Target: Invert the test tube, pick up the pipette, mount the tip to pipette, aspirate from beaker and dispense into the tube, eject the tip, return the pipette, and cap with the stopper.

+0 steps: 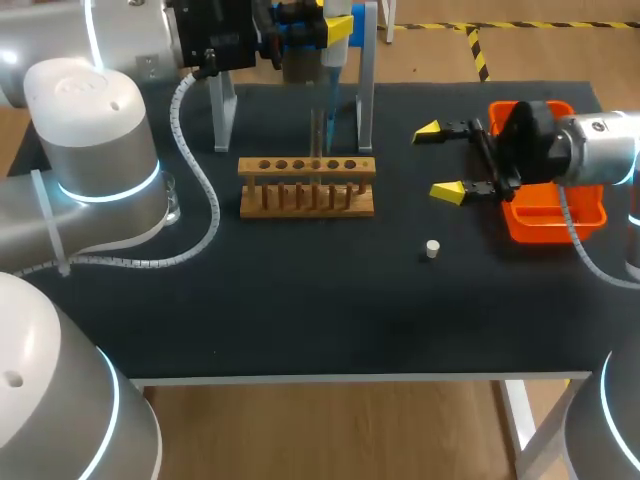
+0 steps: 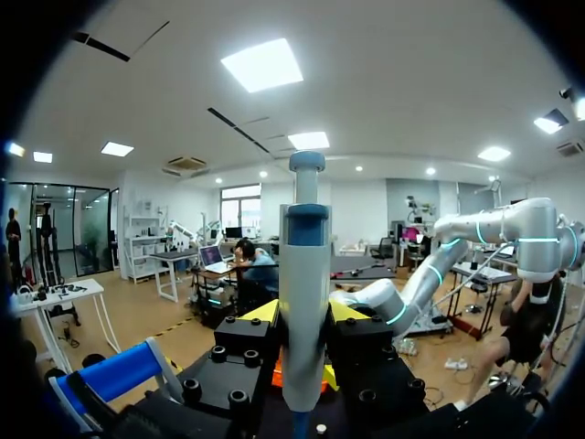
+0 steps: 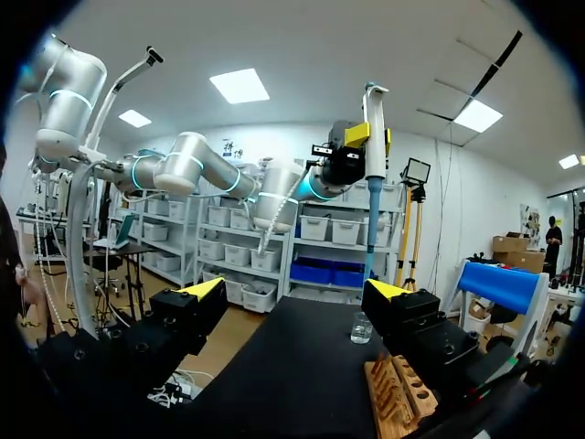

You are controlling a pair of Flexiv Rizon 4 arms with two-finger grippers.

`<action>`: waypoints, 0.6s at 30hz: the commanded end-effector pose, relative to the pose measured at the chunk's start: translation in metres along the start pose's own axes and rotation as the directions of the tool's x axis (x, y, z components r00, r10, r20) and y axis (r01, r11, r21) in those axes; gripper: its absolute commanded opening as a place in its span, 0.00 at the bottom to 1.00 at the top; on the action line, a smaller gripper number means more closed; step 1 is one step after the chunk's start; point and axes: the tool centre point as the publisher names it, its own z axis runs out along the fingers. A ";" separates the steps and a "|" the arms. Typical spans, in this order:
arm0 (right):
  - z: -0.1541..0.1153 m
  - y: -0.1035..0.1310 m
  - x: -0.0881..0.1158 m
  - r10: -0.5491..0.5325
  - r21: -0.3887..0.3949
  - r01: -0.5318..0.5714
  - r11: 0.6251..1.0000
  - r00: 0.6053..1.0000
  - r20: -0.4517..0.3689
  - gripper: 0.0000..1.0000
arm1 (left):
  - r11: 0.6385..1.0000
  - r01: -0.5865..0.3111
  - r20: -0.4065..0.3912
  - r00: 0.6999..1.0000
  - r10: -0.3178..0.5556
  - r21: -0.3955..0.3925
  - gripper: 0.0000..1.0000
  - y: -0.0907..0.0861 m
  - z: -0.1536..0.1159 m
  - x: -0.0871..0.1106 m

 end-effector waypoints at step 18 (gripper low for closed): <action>0.000 0.001 0.001 0.000 0.004 0.000 1.000 1.000 0.002 1.00 | 1.000 0.003 0.063 0.998 -0.002 -0.013 0.00 0.006 -0.047 -0.013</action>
